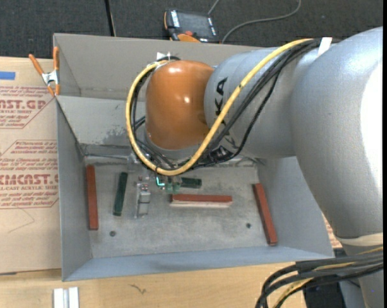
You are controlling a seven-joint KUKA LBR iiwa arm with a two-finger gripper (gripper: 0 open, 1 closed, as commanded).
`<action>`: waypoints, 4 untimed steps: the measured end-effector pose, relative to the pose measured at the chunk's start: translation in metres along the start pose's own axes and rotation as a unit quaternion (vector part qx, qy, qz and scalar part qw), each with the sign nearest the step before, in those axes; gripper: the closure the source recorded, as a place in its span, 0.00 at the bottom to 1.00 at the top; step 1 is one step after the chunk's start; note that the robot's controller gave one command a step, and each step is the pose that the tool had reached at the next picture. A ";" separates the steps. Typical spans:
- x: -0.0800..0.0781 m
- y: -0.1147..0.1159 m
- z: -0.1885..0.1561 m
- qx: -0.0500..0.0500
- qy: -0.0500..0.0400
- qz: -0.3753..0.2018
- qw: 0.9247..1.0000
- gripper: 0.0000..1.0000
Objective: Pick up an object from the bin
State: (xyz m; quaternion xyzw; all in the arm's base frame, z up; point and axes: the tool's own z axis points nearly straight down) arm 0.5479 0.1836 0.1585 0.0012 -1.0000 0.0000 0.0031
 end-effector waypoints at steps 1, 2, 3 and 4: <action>-0.019 0.029 0.091 0.000 -0.002 -0.223 0.975 0.00; -0.027 -0.011 0.089 0.001 -0.004 -0.497 0.868 0.00; -0.026 -0.010 0.088 0.000 -0.004 -0.496 0.868 1.00; -0.021 -0.017 -0.061 0.002 -0.008 -0.500 0.866 1.00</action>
Offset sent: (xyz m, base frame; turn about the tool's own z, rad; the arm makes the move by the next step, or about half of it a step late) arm 0.0205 0.0280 -0.0885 -0.4474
